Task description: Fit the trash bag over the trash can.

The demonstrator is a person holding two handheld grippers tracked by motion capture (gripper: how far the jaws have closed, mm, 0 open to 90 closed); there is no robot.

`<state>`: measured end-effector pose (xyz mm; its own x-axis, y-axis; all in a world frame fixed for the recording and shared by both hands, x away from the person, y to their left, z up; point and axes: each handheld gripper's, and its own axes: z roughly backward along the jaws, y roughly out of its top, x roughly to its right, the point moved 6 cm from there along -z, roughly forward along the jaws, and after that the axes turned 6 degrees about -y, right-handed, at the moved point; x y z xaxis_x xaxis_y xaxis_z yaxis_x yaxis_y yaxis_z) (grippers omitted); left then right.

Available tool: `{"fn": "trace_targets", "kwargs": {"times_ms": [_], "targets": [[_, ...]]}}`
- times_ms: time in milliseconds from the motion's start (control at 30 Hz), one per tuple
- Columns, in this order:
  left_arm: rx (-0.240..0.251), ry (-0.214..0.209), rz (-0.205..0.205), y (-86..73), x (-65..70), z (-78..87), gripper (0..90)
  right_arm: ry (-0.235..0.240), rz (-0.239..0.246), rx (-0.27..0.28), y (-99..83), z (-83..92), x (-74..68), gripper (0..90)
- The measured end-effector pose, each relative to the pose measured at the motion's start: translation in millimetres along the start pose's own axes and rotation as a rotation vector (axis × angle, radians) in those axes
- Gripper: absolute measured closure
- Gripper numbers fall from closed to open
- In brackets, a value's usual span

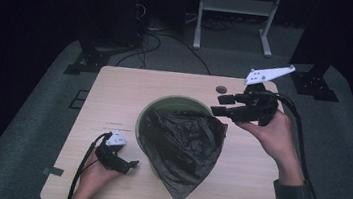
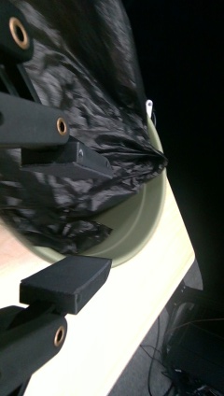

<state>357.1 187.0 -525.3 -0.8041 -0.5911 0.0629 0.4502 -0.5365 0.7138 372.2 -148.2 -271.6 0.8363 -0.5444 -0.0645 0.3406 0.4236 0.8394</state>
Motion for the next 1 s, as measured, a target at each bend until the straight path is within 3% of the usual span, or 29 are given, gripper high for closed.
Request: {"fn": "trace_targets", "kwargs": {"times_ms": [367, 467, 633, 1000], "targets": [[-0.001, 0.001, 0.000, 0.0, 0.0, 0.1, 0.0, 0.044, -0.075, -0.008, -37.3, 11.0, 2.2, 51.4], [0.000, 0.001, 0.001, 0.0, 0.0, 0.0, 0.0, 0.084, -0.077, -0.032, -45.2, 4.1, 0.7, 67.2], [0.000, 0.001, 0.001, 0.0, 0.0, 0.0, 0.0, 0.129, -0.048, -0.060, -47.7, -9.3, -5.8, 84.6], [0.000, 0.001, 0.001, 0.0, 0.0, 0.0, 0.0, 0.131, -0.001, -0.121, -36.6, -55.3, -14.9, 89.0]]}}
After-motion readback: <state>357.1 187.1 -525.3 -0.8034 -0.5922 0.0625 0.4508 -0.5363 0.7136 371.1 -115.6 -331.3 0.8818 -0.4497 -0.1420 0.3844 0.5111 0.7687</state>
